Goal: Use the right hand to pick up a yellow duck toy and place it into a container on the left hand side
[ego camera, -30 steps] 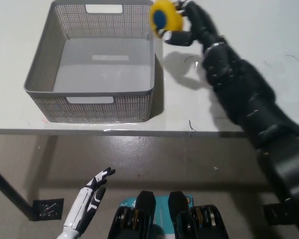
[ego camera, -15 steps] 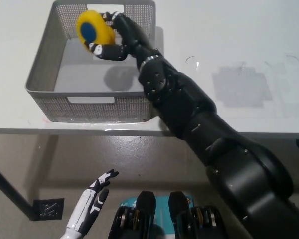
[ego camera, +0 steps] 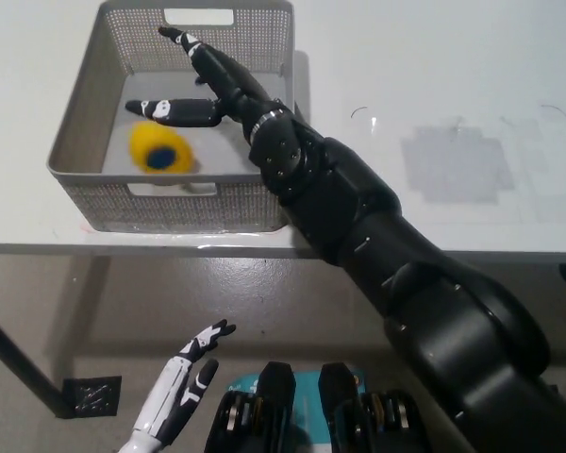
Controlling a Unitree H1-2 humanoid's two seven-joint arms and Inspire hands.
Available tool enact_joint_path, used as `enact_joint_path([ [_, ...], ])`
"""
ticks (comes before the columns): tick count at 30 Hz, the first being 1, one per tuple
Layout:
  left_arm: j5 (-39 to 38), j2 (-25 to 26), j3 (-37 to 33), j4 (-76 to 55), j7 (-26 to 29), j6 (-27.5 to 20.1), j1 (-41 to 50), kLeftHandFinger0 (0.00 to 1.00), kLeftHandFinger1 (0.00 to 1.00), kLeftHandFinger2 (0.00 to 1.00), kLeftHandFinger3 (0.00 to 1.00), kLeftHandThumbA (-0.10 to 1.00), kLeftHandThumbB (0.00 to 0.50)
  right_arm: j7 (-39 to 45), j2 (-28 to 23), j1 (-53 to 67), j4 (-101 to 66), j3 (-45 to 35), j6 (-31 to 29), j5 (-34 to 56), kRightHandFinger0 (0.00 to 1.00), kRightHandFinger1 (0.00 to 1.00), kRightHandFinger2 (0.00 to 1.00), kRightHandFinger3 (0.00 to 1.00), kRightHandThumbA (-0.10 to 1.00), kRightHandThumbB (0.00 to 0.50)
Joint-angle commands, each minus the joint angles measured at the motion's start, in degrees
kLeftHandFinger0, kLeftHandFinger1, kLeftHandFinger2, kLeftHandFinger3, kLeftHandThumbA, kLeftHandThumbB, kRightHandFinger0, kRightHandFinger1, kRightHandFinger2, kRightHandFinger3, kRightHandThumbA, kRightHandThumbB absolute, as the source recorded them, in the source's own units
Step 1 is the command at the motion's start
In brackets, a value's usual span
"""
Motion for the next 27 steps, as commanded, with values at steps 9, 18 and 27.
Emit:
enact_joint_path([
  [9, 2.2, 1.9, -2.1, -1.5, 0.7, -1.8, -1.3, 1.0, 1.0, 1.0, 1.0, 1.0, 0.5, 2.7, -9.4, -2.9, -15.8, -2.0, -0.8, 1.9, 1.0, 1.0, 1.0, 1.0, 1.0, 0.454],
  [18, 2.5, 3.1, -2.1, -1.8, 0.3, -1.8, -1.1, 1.0, 1.0, 1.0, 1.0, 1.0, 0.5, 8.1, -21.3, 7.7, -51.7, -7.1, 8.3, 1.9, 1.0, 1.0, 1.0, 1.0, 1.0, 0.451],
  [27, 1.8, 3.1, -2.3, -0.7, 1.7, -1.8, -0.3, 1.0, 1.0, 1.0, 1.0, 1.0, 0.5, 11.0, -26.6, 31.7, -80.5, -12.3, 9.5, 9.8, 1.0, 1.0, 1.0, 1.0, 1.0, 0.418],
])
